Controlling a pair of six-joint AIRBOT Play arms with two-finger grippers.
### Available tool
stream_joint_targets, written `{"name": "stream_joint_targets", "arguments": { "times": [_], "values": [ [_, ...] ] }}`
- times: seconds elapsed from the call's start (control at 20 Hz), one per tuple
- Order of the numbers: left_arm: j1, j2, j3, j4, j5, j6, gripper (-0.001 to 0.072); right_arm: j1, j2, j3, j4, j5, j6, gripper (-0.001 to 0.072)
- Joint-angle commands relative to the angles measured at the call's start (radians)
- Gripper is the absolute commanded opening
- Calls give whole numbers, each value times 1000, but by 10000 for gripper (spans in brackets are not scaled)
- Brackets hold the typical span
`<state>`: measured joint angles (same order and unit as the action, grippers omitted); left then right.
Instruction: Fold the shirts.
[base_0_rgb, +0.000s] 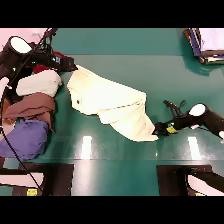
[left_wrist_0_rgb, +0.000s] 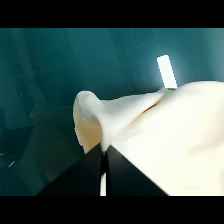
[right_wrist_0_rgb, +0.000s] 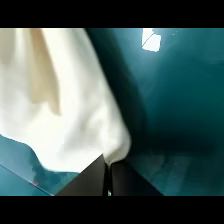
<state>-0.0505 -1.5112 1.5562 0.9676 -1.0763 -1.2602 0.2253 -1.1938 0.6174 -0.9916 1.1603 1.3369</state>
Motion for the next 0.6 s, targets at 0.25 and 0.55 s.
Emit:
{"name": "stream_joint_targets", "arguments": {
  "times": [0.25, 0.55],
  "values": [
    [2, 281, 296, 111, 40, -3, 23, -125, 169, 555, -316, 70, 122, 12],
    [1, 585, 490, 110, 52, -3, 23, -301, 366, 1098, -313, 71, 120, 12]
  ]
}}
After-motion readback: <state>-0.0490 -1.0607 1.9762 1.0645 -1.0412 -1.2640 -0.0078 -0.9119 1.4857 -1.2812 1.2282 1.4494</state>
